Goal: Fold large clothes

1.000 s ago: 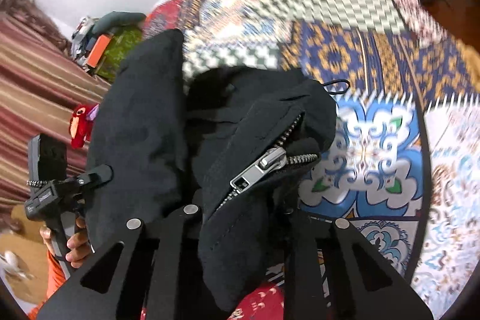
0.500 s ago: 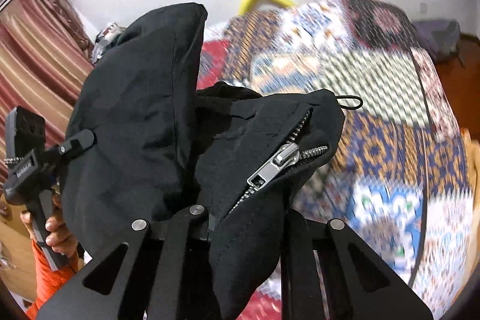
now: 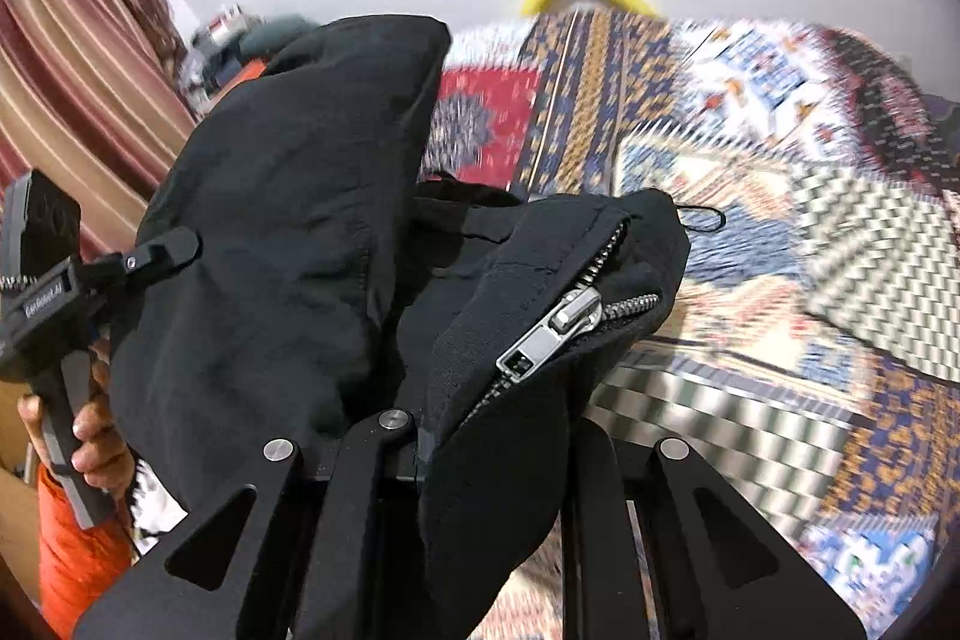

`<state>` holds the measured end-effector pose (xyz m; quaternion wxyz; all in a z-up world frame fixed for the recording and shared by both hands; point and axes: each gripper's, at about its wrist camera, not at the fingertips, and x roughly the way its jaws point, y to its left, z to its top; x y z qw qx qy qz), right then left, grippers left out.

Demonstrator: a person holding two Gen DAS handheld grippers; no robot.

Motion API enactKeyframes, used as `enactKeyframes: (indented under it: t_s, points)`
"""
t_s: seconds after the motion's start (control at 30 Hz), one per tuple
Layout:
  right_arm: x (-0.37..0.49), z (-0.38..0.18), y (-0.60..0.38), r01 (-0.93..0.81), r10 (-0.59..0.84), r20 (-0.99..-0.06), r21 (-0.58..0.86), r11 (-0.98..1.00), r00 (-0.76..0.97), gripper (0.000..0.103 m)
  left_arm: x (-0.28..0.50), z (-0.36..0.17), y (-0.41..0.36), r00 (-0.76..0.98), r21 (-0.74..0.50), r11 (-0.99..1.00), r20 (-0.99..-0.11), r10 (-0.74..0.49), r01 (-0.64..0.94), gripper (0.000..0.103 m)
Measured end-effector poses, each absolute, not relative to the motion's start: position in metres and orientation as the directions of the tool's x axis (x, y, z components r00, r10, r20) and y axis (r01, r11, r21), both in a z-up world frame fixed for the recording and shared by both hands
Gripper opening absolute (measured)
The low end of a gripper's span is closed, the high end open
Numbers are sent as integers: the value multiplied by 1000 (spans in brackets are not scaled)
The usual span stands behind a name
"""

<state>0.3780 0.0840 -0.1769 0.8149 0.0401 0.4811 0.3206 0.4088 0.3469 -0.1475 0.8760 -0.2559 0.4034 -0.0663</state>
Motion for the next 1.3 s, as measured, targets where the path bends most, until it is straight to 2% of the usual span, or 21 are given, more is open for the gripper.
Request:
enactKeyframes:
  t_s: [0.13, 0.27, 0.37, 0.47, 0.53, 0.6, 0.67, 0.83, 0.97, 1.2, 1.3]
  points:
    - [396, -223, 118, -473, 529, -793, 358, 805, 301, 12, 425, -203, 378, 623, -481, 864, -724, -297, -147, 66]
    - [402, -251, 132, -464, 521, -808, 362, 809, 277, 12, 427, -256, 407, 591, -528, 823, -739, -323, -211, 68]
    - [393, -256, 135, -491, 515, -811, 341, 801, 278, 17, 419, -272, 420, 610, -580, 786, -708, -356, -215, 71]
    - [381, -251, 130, -507, 508, -808, 317, 801, 298, 23, 411, -269, 416, 611, -561, 797, -719, -333, -225, 74]
    - [372, -247, 125, -508, 491, -817, 297, 808, 303, 31, 405, -259, 408, 596, -508, 826, -751, -285, -245, 76]
    - [372, -244, 120, -486, 455, -835, 272, 831, 311, 49, 396, -248, 396, 584, -441, 861, -779, -227, -254, 78]
    - [375, -240, 112, -465, 437, -845, 267, 844, 309, 53, 388, -238, 384, 572, -374, 892, -802, -173, -255, 78]
    - [360, -218, 86, -446, 431, -851, 275, 852, 299, 53, 365, -217, 358, 554, -286, 931, -824, -119, -226, 78]
    - [339, -184, 74, -463, 430, -837, 249, 851, 338, 53, 337, -188, 325, 572, -161, 968, -820, -24, -190, 77]
    - [292, -110, 49, -514, 509, -760, 272, 814, 404, 53, 276, -115, 279, 664, -84, 988, -747, 24, -131, 77]
    - [264, -74, 40, -543, 548, -706, 271, 795, 449, 53, 243, -74, 263, 727, -74, 989, -686, 42, -126, 77]
